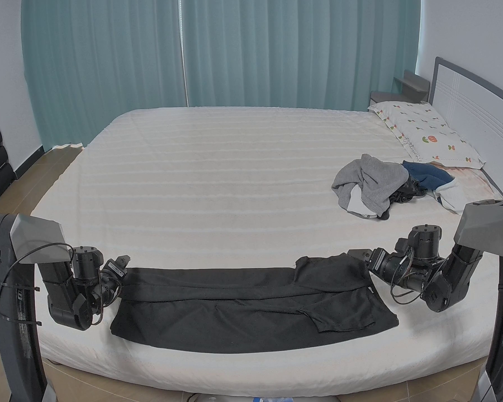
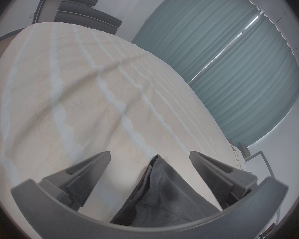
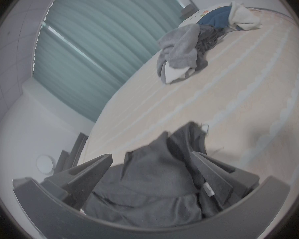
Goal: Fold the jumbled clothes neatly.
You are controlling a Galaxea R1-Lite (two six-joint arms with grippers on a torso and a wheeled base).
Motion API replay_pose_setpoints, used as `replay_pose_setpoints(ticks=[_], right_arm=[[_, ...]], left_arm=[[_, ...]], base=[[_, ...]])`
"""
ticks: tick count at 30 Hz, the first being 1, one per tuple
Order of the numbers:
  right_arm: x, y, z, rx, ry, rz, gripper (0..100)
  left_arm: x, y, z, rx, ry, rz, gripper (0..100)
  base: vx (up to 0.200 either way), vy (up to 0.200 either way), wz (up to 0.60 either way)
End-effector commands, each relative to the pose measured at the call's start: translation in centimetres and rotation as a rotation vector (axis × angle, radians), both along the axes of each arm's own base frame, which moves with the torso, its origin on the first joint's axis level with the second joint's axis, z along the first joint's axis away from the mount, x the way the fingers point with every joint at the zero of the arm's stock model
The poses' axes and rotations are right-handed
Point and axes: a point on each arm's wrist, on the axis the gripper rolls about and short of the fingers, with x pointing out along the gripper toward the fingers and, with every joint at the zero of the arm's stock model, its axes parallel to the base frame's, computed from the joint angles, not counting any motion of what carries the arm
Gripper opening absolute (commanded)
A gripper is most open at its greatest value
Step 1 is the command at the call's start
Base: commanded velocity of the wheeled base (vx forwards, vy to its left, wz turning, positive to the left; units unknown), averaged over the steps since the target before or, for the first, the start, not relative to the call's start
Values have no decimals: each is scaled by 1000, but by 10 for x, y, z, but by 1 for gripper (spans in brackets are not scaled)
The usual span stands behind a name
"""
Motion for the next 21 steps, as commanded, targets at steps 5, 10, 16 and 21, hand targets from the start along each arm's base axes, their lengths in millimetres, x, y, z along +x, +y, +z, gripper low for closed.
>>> replay_pose_setpoints(ticks=[5, 10, 16, 21], right_arm=[[-13, 5, -23, -74, 55, 69, 100], [-14, 5, -30, -95, 66, 79, 0], [-19, 2, -29, -122, 61, 78, 0], [-27, -2, -26, -158, 61, 84, 0]], left_arm=[[-6, 5, 10, 1, -10, 13, 100], [-6, 4, 11, 1, -11, 12, 100], [-14, 3, 13, 4, 7, -20, 100], [-25, 3, 17, 16, 28, -111, 100]], base=[[0, 0, 0], [0, 0, 0], [0, 0, 0], [0, 0, 0]])
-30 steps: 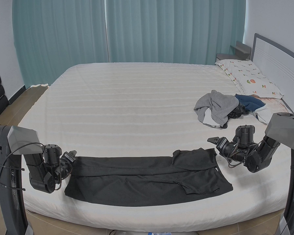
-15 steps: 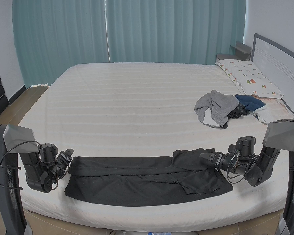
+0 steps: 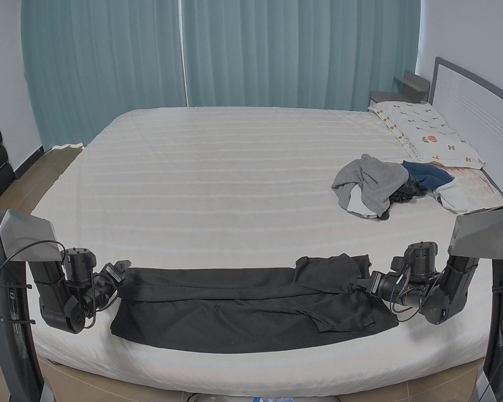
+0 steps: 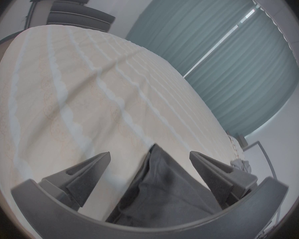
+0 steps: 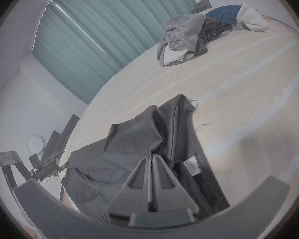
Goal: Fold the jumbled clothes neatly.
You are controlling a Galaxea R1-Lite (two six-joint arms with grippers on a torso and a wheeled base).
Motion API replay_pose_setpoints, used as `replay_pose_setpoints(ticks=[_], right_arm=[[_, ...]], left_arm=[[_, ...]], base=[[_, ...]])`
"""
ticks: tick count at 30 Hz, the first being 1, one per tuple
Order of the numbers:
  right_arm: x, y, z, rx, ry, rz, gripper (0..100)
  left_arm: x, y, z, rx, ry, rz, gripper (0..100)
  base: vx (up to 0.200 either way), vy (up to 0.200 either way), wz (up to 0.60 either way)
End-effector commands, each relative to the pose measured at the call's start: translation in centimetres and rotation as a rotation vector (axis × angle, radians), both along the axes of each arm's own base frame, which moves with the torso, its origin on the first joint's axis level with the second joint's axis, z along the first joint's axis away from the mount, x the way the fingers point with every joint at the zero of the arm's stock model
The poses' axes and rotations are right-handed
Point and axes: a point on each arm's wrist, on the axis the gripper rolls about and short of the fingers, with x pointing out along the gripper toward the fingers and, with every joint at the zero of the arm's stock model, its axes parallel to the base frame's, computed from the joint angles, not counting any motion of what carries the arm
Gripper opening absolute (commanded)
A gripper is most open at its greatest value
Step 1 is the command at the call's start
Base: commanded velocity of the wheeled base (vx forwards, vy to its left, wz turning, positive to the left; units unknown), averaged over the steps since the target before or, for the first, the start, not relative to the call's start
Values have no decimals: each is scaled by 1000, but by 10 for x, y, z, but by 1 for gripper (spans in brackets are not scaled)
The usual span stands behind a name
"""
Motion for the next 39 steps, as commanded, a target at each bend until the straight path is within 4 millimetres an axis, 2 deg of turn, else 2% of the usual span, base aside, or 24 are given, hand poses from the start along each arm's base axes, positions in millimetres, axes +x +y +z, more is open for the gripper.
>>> replay_pose_setpoints(ticks=[1, 12, 13, 18, 22, 27, 33, 39], right_arm=[[-7, -4, 3, -23, 9, -20, 0], [-9, -6, 1, -50, 13, -22, 0], [-9, -5, 3, -47, 4, -22, 100], [-6, -5, 18, -12, -40, -38, 100], [2, -10, 31, 82, -56, -107, 100], [13, -9, 35, 207, -37, -192, 100], [17, -9, 35, 232, -35, -210, 100], [17, -8, 34, 230, -32, -206, 100]], left_arm=[[-10, 2, 7, 7, 6, -33, 100], [-13, 9, 8, 28, 9, -76, 100], [-13, 9, 8, 23, 10, -84, 100], [-23, 6, 13, -2, 18, -171, 100], [-33, 7, 13, 33, 31, -251, 100], [-34, 0, 19, 66, 27, -253, 100], [-24, -4, 23, 90, 2, -261, 100], [-10, -8, 17, 154, 76, -334, 100]], base=[[0, 0, 0], [0, 0, 0], [0, 0, 0], [0, 0, 0], [0, 0, 0], [0, 0, 0], [0, 0, 0], [0, 0, 0]])
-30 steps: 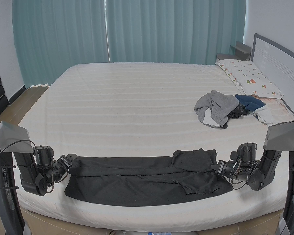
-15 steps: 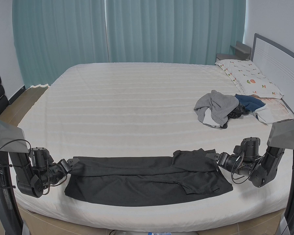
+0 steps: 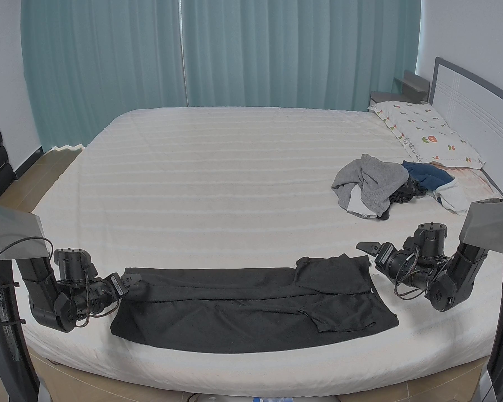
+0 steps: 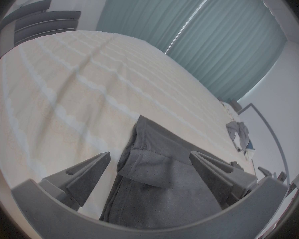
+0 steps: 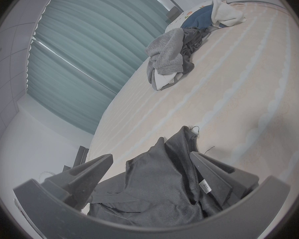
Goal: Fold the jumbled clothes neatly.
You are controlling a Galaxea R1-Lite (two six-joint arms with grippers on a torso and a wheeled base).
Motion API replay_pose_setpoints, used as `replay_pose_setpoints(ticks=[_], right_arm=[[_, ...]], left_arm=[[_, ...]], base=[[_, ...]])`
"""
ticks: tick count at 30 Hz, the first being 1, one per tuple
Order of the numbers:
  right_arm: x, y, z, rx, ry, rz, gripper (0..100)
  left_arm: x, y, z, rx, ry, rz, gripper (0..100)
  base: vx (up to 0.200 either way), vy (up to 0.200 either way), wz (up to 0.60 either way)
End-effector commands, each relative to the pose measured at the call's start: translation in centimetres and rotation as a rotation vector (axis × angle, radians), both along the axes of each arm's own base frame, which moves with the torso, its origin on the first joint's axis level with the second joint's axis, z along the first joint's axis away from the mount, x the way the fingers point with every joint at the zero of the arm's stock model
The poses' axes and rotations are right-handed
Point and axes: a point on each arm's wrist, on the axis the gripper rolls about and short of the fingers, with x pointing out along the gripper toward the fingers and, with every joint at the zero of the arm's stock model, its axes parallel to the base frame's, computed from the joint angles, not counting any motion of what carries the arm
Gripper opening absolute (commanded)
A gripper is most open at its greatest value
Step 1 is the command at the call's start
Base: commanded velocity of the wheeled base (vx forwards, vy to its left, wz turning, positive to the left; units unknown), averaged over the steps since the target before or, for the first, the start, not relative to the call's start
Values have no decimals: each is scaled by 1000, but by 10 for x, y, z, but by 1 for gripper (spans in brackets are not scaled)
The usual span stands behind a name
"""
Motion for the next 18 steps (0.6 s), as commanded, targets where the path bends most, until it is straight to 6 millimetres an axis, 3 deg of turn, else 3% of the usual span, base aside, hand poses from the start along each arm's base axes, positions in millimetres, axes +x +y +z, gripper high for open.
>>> replay_pose_setpoints(ticks=[1, 11, 18], right_arm=[[1, 1, -3, -1, 5, 5, 100], [2, 2, -4, 4, 6, 6, 100], [1, 3, -4, 4, 10, 10, 100]], left_arm=[[13, -3, 1, 40, -7, -43, 100], [8, -12, -21, 101, 59, -128, 100], [2, -13, -20, 120, 66, -132, 100]], base=[[0, 0, 0], [0, 0, 0], [0, 0, 0]])
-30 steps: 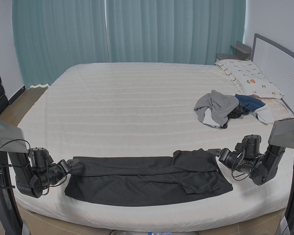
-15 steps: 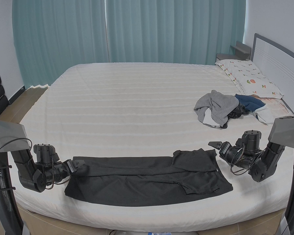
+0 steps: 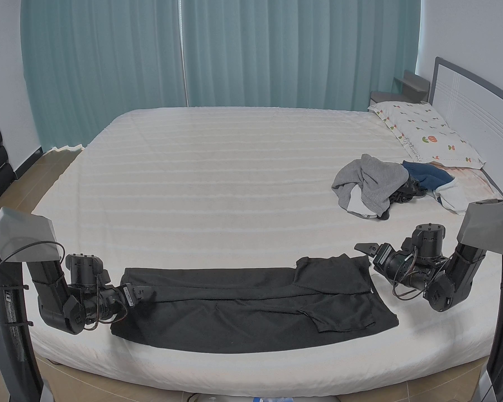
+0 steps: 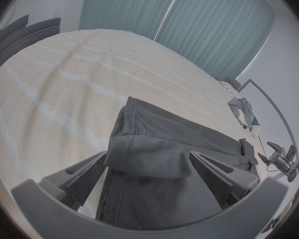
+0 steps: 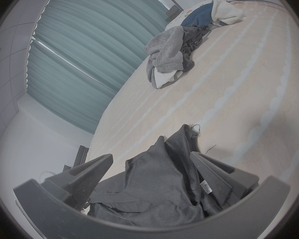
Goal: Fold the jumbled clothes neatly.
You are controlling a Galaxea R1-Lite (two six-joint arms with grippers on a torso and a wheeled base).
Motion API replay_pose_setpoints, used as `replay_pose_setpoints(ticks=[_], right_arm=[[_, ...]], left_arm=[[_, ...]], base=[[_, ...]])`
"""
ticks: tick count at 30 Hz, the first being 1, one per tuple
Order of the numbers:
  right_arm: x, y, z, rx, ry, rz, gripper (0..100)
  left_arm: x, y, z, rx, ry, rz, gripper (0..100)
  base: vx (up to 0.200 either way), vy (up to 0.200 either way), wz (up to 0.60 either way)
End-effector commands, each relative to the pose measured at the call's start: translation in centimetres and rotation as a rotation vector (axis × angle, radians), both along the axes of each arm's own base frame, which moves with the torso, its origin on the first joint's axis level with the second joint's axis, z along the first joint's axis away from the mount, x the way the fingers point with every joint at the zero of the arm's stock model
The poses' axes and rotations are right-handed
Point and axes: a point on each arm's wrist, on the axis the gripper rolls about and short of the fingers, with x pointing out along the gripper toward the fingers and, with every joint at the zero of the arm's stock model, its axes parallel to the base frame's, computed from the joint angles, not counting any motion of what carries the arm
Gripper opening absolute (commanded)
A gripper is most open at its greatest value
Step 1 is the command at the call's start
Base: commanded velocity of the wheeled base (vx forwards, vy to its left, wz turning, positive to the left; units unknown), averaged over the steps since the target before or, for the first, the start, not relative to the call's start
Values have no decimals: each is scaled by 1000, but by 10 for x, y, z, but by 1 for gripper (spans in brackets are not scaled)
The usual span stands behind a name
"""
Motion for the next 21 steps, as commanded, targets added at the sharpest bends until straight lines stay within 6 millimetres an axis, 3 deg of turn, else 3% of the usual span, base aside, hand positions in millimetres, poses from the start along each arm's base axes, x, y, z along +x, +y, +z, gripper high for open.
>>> replay_pose_setpoints(ticks=[1, 7, 8, 21], right_arm=[[0, 1, -1, 1, 4, 3, 100], [0, 1, -1, -1, 5, 3, 100], [0, 1, -1, 1, 6, 3, 100], [-1, 1, -2, 0, 12, 3, 100]], left_arm=[[-2, 0, -3, 5, 15, 4, 100], [-1, -2, -3, 24, 9, 21, 100], [-1, -2, -3, 24, 9, 20, 0], [0, 0, 12, 24, -45, 30, 0]], base=[[0, 0, 0], [0, 0, 0], [0, 0, 0], [0, 0, 0]])
